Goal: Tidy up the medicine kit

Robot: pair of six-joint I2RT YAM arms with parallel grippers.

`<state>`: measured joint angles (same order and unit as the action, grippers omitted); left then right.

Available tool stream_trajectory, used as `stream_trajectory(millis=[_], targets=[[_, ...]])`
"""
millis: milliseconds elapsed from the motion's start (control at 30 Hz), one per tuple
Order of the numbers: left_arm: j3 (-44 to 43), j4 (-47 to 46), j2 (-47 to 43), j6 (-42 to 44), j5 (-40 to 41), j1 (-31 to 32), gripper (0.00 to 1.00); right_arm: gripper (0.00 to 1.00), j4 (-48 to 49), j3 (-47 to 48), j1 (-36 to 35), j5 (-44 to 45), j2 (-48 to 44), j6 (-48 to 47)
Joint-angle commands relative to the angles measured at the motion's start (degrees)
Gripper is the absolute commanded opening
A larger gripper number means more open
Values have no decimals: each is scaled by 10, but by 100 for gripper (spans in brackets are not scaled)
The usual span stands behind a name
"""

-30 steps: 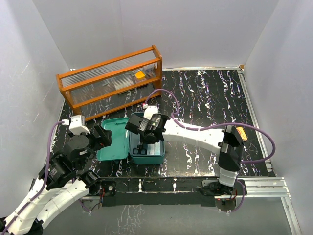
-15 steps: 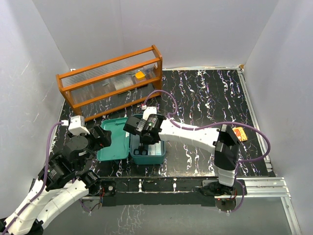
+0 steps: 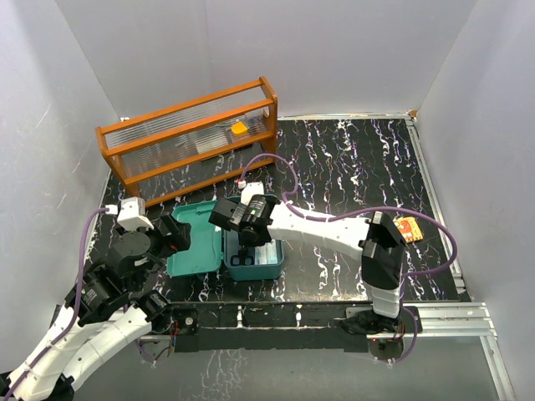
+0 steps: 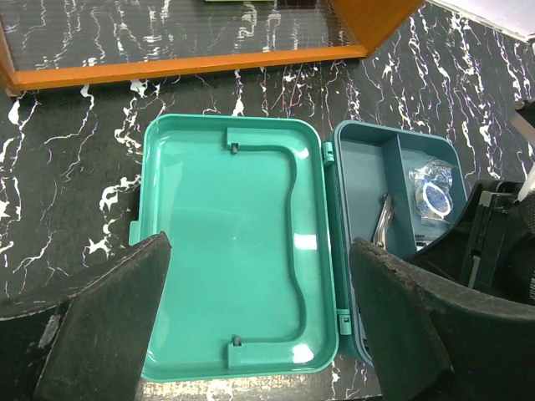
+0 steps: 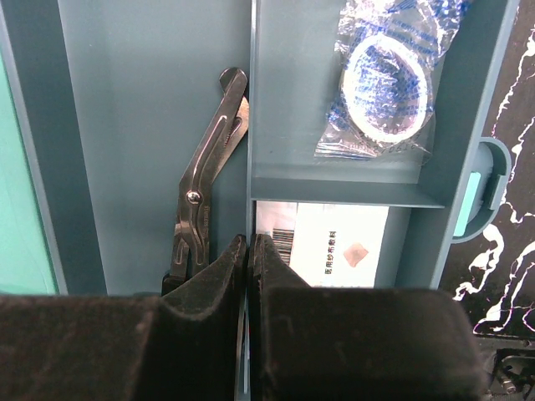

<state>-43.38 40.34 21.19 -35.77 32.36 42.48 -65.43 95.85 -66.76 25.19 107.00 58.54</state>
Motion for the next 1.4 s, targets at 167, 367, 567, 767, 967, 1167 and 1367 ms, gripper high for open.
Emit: stream_trajectory(millis=[167,367,567,767,967,1167,1367], targets=[[6,-19,0,17,-26,0,88,0,43,0,6,-4,0,-27],[2,-17,23,15,-33,0,90,10,53,-2,8,-4,-13,-30],[-28,24,72,-22,-59,0,93,28,75,6,9,25,-57,-39],[-56,39,123,-35,-72,0,93,31,84,1,11,54,-110,-40],[-111,59,201,-23,-66,0,88,36,166,-92,27,98,-211,-44],[-135,17,299,16,-121,-39,67,38,214,-197,91,62,-294,-58],[-197,-36,376,70,-240,-175,58,39,241,-245,150,12,-329,-90]])
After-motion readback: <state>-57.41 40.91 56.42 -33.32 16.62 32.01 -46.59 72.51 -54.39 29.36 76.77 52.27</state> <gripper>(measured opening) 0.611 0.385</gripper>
